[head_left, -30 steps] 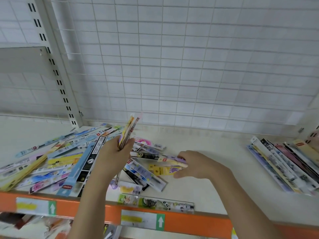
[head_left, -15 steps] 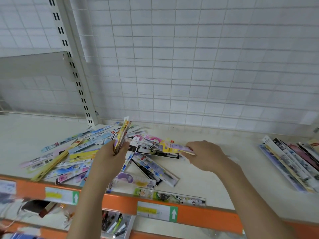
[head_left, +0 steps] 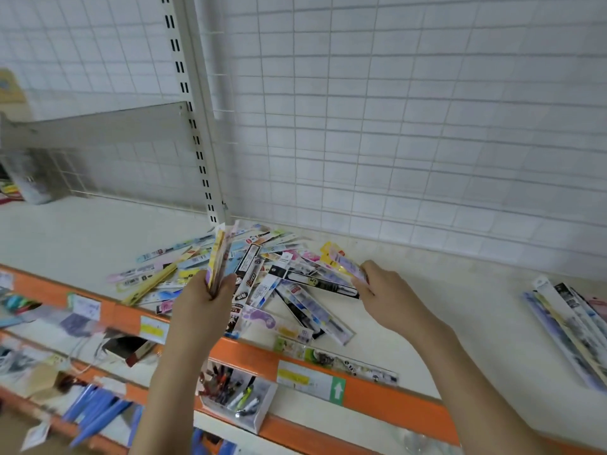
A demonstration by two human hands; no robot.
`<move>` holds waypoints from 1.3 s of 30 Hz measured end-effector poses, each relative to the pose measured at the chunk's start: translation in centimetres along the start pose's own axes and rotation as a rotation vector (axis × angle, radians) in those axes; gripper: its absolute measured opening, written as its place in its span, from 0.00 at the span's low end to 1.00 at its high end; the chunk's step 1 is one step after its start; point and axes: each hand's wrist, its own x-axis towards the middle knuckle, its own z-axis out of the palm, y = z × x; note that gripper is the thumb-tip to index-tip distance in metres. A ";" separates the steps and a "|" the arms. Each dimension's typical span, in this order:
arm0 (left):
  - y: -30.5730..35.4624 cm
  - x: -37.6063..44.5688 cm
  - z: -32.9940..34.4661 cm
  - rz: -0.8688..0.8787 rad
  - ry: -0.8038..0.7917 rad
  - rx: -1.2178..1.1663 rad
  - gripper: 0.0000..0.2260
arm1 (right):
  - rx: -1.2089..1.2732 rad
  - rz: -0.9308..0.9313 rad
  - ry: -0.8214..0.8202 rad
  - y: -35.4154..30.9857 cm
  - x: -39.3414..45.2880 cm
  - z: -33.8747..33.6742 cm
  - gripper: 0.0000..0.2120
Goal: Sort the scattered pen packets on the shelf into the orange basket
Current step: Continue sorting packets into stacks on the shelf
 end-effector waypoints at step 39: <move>-6.5 16.3 0.4 0.124 -0.472 0.239 0.17 | -0.268 0.328 -0.173 -6.2 7.0 6.4 0.18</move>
